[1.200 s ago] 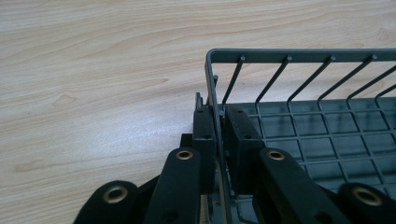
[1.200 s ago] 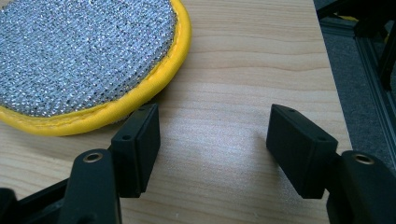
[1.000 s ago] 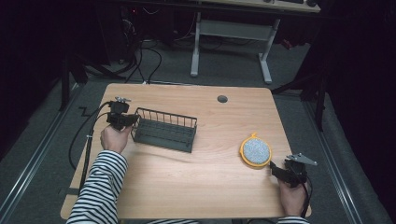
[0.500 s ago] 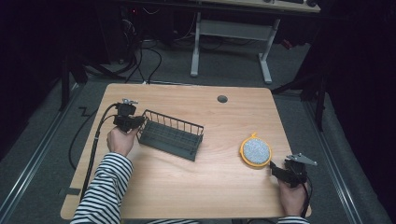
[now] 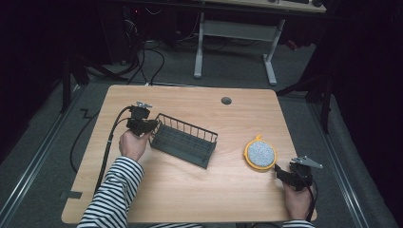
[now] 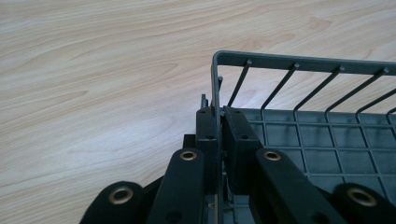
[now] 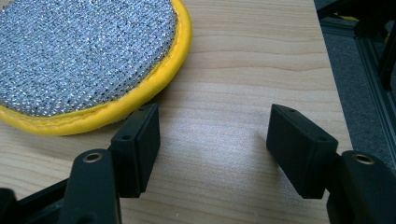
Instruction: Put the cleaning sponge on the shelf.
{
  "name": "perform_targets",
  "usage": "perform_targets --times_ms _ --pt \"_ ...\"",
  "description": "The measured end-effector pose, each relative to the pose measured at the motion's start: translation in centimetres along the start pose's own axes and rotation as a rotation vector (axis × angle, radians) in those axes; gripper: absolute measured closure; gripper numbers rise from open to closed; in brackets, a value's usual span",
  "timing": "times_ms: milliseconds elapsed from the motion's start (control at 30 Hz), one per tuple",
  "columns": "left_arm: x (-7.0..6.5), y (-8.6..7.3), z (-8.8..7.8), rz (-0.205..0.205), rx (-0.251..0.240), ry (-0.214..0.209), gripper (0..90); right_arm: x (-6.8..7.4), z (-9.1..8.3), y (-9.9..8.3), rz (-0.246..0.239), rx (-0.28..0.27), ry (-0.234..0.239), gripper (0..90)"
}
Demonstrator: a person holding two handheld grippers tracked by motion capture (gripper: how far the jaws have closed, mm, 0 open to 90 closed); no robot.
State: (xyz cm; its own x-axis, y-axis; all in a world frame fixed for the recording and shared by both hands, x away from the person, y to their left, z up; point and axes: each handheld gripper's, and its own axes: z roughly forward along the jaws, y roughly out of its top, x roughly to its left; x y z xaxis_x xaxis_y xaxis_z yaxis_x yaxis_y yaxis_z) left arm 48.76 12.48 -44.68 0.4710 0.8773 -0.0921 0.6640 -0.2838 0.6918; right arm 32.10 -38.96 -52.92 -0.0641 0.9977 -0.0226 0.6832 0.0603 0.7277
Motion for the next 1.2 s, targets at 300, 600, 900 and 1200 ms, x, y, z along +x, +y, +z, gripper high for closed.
perform_targets --times_ms 300,600,900,1200 --pt "-2.7 0.4 0.8 0.06 -0.01 -0.029 85.7 0.0 0.0 0.0 0.001 0.0 0.0 35.2" --pt "-4.8 0.6 1.5 0.088 -0.018 -0.056 85.6 0.0 0.0 0.0 0.004 0.001 0.004 35.2" --pt "-5.1 0.8 1.5 0.101 -0.009 -0.066 84.4 0.0 0.0 0.0 0.004 0.001 0.004 35.5" --pt "-4.4 1.0 0.6 0.077 -0.043 -0.09 53.2 0.0 0.0 0.0 0.003 0.001 0.003 35.5"
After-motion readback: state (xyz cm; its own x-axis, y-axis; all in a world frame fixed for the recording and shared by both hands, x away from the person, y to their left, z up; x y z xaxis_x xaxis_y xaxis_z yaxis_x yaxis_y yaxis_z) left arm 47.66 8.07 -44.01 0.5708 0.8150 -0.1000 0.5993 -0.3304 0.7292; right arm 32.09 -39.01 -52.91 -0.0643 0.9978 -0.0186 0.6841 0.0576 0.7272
